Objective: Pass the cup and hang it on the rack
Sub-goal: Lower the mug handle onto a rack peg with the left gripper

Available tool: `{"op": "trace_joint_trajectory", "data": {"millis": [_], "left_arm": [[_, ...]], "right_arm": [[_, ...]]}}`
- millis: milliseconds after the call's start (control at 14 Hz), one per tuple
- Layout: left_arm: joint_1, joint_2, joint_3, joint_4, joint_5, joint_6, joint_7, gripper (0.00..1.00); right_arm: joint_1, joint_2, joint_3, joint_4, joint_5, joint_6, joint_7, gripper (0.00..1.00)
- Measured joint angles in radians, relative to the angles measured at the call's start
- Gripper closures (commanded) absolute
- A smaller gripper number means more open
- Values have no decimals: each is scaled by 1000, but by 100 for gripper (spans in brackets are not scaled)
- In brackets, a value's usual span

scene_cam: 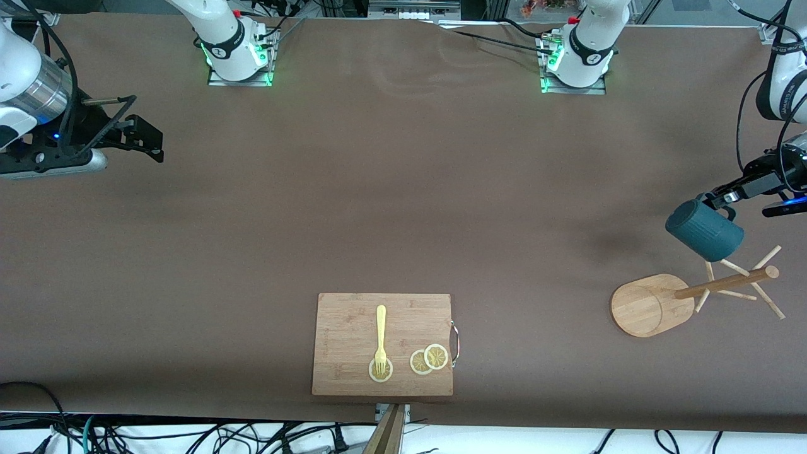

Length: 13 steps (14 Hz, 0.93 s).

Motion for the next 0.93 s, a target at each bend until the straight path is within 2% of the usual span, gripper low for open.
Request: {"op": "trace_joint_trajectory", "data": {"millis": [429,929], "left_arm": [[-2,10,0,-41,-80,38,19,100],[-13,60,0,-36,-178,54,42,100]], "right_arm": [[0,0,0,0,0,0,0,0],[0,1,0,0,0,0,0,0]]}}
